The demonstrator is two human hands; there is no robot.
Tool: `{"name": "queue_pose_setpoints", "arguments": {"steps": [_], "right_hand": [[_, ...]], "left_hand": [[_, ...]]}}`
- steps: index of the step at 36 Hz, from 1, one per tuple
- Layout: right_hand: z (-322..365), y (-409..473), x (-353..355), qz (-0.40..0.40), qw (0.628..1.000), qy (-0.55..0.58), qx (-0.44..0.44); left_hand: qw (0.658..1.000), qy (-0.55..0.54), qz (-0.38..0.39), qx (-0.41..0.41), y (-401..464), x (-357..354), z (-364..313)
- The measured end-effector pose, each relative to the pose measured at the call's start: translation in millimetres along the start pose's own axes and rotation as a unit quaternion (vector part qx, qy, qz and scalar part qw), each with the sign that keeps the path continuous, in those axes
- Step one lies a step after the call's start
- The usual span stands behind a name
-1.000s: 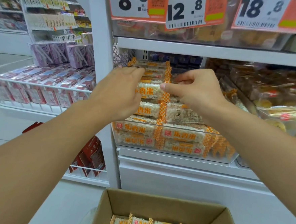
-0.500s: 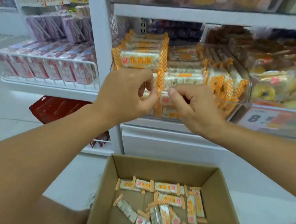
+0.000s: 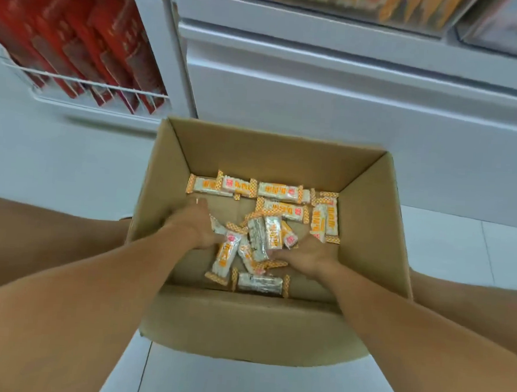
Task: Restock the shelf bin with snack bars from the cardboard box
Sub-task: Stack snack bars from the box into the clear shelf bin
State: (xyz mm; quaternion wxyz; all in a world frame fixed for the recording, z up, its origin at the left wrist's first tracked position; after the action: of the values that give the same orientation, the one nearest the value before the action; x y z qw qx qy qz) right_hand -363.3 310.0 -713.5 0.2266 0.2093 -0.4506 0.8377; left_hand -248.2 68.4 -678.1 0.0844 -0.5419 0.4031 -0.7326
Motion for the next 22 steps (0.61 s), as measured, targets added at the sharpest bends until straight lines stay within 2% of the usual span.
{"name": "queue_pose_setpoints", "arguments": {"steps": [2, 5, 7, 9, 12, 16, 20, 21, 22], "right_hand": [[4, 9, -4, -0.025, 1.0, 0.011, 0.005], [25, 21, -14, 0.003, 1.0, 0.005, -0.004], [41, 31, -28, 0.028, 0.999, 0.017, 0.014], [49, 40, -41, 0.025, 0.999, 0.029, 0.027], [51, 46, -45, -0.01, 0.997, 0.079, 0.005], [49, 50, -43, -0.023, 0.986, 0.164, -0.004], [62, 46, -44, 0.02, 0.977, 0.208, 0.044], [68, 43, -44, 0.03, 0.973, 0.22, 0.062], [72, 41, -44, 0.035, 0.967, 0.241, 0.076]], "left_hand": [[0.983, -0.146, 0.07, 0.087, 10, -20, 2], [0.918, -0.297, 0.212, 0.155, 18, -71, -10], [0.892, -0.347, 0.231, 0.175, 20, -92, -15], [0.888, -0.359, 0.217, 0.189, 17, -93, -20], [0.879, -0.385, 0.221, 0.174, 20, -89, -25], [0.812, -0.483, 0.286, 0.159, 15, -82, -24], [0.735, -0.571, 0.346, 0.121, 0, -71, -36], [0.729, -0.572, 0.362, 0.102, -4, -70, -41], [0.738, -0.558, 0.37, 0.084, -7, -68, -45]]}}
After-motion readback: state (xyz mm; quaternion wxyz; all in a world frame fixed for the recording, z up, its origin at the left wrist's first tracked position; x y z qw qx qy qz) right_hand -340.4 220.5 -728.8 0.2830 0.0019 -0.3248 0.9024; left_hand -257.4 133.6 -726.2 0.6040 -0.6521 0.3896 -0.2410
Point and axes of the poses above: each hand's wrist, its own y-axis towards the middle knuckle, its own x-axis out of the back of the hand, z = x × y, the point moved 7 cm from there along y, towards the middle knuckle, and after that the axes turned 15 degrees about x, right-handed, at the moved point
